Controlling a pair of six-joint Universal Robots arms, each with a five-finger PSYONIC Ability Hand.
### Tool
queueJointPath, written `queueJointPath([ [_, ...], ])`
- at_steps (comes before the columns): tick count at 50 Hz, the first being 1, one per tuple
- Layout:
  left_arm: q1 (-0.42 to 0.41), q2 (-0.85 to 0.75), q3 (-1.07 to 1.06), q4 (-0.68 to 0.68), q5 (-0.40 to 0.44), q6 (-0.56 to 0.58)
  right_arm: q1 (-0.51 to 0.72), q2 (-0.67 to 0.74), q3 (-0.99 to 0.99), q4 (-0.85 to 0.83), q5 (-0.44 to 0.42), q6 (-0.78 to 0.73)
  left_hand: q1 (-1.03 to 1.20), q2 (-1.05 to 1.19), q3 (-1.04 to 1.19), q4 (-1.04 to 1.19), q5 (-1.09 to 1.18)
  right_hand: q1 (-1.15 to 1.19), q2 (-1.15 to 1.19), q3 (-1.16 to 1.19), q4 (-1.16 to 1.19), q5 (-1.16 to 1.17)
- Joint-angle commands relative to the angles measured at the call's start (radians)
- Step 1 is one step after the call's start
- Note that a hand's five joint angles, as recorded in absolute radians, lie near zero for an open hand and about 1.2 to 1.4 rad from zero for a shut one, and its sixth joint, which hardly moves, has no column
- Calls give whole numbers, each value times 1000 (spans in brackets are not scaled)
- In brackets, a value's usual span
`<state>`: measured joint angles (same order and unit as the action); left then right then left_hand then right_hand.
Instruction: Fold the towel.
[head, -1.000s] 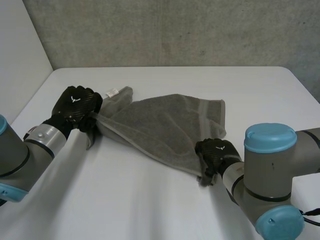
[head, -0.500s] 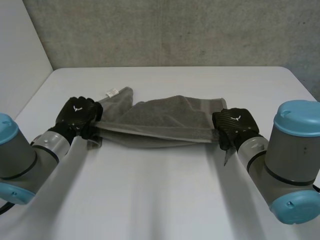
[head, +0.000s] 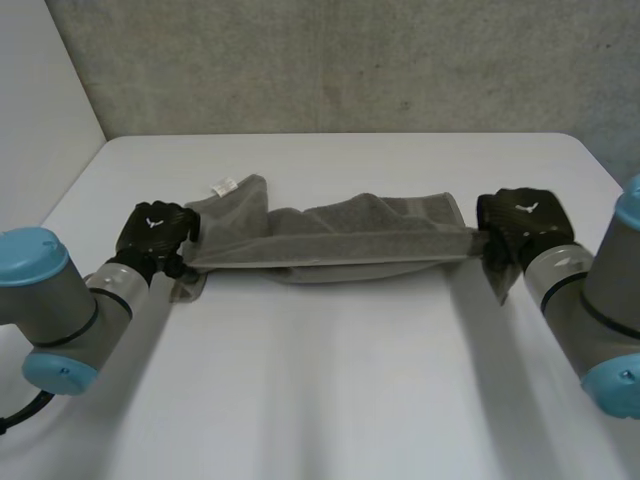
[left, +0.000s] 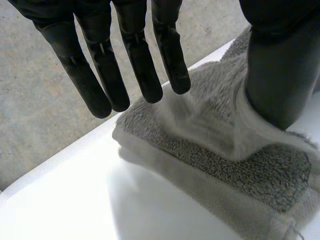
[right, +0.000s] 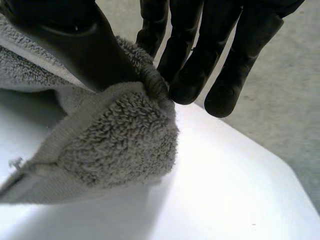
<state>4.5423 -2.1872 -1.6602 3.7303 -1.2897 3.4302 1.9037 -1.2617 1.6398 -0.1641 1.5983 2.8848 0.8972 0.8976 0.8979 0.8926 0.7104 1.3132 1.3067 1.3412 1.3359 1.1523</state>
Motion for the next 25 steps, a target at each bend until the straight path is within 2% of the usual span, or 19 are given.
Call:
queueJointPath([
  [1,-8,7,0,-15,4,-8,-20,-15,-1,9,-31,-6,497,497,496,502,509,83,90,55,60,69],
  [3,-14,20,0,-17,4,-9,-18,-15,-8,24,-34,-6,499,499,498,504,511,83,90,55,60,69],
  [9,-8,187,-27,-61,18,-6,-23,-21,-112,173,-49,-22,499,499,498,504,511,83,90,55,60,69],
  [11,-2,292,-30,-128,44,-19,-28,-54,-190,286,-90,-68,499,499,498,504,511,83,90,55,60,69],
  [12,-2,293,-30,-129,44,-19,-28,-54,-190,287,-90,-68,499,499,498,504,511,83,90,55,60,69],
  [16,35,487,-32,-257,125,-106,-28,-82,-349,509,-176,-192,499,499,498,504,511,83,90,55,60,69],
  [19,37,517,-30,-274,142,-123,-28,-82,-397,574,-189,-219,499,499,498,504,511,83,90,55,60,69],
  [21,38,561,-32,-303,167,-129,-35,-74,-483,706,-204,-278,499,499,498,504,511,83,90,55,60,69],
  [25,37,567,-38,-322,173,-124,-43,-38,-551,816,-202,-351,499,499,498,504,511,83,90,55,60,69],
])
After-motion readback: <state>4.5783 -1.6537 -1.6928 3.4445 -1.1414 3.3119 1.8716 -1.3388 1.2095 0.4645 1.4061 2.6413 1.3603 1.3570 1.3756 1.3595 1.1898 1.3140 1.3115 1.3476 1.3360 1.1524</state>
